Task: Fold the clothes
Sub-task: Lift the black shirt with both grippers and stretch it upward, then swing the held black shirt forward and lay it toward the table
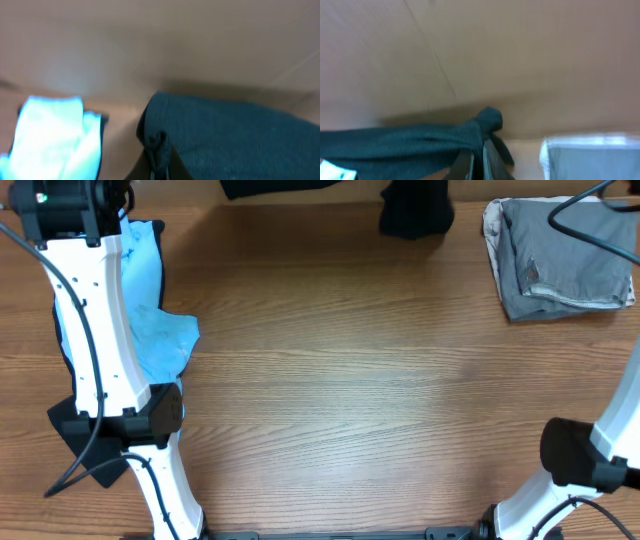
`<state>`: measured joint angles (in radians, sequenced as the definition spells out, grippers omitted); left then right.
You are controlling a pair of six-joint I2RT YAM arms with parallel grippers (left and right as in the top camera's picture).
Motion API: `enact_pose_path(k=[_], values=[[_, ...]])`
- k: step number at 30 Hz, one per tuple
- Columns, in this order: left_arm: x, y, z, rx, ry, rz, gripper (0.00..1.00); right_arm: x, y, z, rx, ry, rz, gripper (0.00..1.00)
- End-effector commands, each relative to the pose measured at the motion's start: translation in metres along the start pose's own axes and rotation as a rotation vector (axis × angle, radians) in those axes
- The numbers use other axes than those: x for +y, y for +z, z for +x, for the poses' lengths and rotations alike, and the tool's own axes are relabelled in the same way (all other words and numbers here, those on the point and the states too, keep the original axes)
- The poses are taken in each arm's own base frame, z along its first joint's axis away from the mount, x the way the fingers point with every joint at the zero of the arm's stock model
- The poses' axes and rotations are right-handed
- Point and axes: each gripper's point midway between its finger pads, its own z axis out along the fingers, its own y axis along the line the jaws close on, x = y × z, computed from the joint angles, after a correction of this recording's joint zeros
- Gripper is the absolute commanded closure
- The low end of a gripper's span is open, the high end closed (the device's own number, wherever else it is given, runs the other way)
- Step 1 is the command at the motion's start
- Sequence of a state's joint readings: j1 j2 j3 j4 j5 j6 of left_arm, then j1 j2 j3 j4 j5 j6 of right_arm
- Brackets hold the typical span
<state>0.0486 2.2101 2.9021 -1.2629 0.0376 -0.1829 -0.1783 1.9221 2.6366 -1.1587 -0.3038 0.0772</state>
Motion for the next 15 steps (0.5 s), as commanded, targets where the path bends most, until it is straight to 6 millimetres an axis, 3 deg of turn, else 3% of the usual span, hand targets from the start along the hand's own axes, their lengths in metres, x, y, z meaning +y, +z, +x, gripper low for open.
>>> enact_pose_path(k=[1,4,7,11,15], values=[[0.040,0.049,0.046,0.172,0.001,-0.111,0.96,-0.043,0.041,0.050,0.169,0.059,0.108,0.96],[0.048,0.071,0.091,0.334,-0.005,-0.129,0.96,-0.055,0.058,0.091,0.303,0.098,0.127,0.96],[0.053,0.076,0.118,0.437,-0.008,-0.146,0.96,-0.060,0.058,0.113,0.379,0.125,0.140,0.96],[0.054,0.063,0.131,0.500,-0.010,-0.156,0.96,-0.062,0.042,0.124,0.438,0.151,0.157,0.96],[0.054,0.039,0.137,0.550,-0.008,-0.162,0.96,-0.058,0.013,0.127,0.467,0.170,0.172,0.96]])
